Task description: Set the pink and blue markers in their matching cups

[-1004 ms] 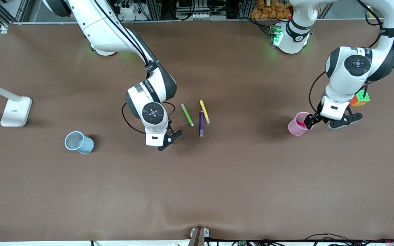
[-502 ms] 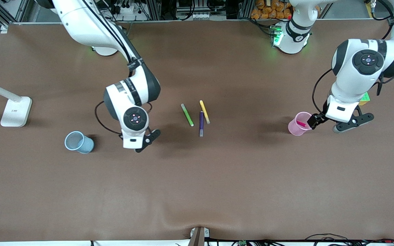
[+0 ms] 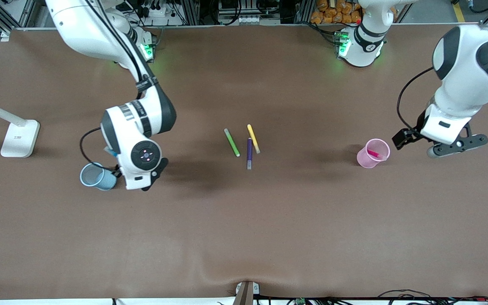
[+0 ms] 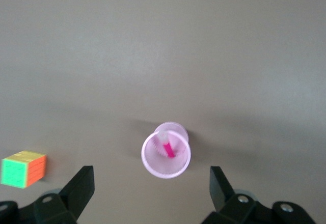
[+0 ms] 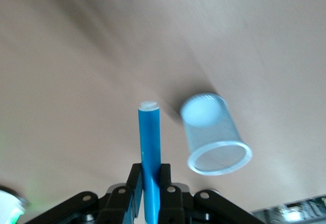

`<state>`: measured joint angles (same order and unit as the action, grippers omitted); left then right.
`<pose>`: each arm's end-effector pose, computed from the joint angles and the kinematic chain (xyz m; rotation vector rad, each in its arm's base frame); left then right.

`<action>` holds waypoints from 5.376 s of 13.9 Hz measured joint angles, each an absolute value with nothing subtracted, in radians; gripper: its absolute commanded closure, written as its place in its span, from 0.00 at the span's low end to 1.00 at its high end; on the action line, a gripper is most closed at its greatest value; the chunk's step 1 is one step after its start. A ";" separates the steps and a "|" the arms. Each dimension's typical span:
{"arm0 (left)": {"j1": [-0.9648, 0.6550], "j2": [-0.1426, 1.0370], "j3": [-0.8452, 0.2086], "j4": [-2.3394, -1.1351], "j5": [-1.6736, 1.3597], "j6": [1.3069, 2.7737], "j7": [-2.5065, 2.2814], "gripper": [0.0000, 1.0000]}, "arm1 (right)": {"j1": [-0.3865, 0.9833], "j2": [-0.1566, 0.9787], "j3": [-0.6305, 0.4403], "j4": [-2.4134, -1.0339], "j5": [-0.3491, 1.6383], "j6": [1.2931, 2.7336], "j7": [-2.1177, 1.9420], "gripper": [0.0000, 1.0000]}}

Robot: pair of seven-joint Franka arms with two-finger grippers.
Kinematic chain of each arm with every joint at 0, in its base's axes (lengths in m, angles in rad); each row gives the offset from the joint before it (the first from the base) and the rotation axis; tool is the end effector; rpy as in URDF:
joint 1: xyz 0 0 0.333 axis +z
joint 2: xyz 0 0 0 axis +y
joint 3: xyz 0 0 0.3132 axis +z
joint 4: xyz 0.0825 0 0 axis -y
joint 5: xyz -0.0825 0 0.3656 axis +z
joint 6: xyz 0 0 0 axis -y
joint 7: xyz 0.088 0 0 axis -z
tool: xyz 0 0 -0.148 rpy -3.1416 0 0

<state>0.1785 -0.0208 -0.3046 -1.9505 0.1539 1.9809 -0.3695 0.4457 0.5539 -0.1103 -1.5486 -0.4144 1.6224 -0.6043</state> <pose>0.5408 -0.0537 0.4541 -2.9939 -0.2783 -0.1280 0.5915 0.1526 0.2853 2.2858 1.3492 -0.7277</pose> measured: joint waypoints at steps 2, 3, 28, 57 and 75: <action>0.178 -0.033 -0.307 -1.872 0.153 1.873 -0.313 0.00 | 0.404 0.553 -0.112 -1.549 -0.466 1.619 -0.673 1.00; 0.178 -0.036 -0.308 -1.831 0.153 1.827 -0.290 0.00 | 0.382 0.553 -0.112 -1.549 -0.485 1.618 -0.703 1.00; 0.209 -0.048 -0.324 -1.541 0.067 1.521 -0.105 0.00 | 0.224 0.566 -0.091 -1.728 -0.572 1.899 -0.732 1.00; 0.018 -0.119 -0.124 -1.631 0.068 1.526 -0.136 0.00 | 0.135 0.204 -0.098 -1.619 -0.128 1.720 -0.418 0.00; 0.029 -0.122 -0.123 -1.629 0.067 1.549 -0.136 0.00 | 0.042 -0.006 -0.094 -1.554 -0.013 1.588 -0.071 0.00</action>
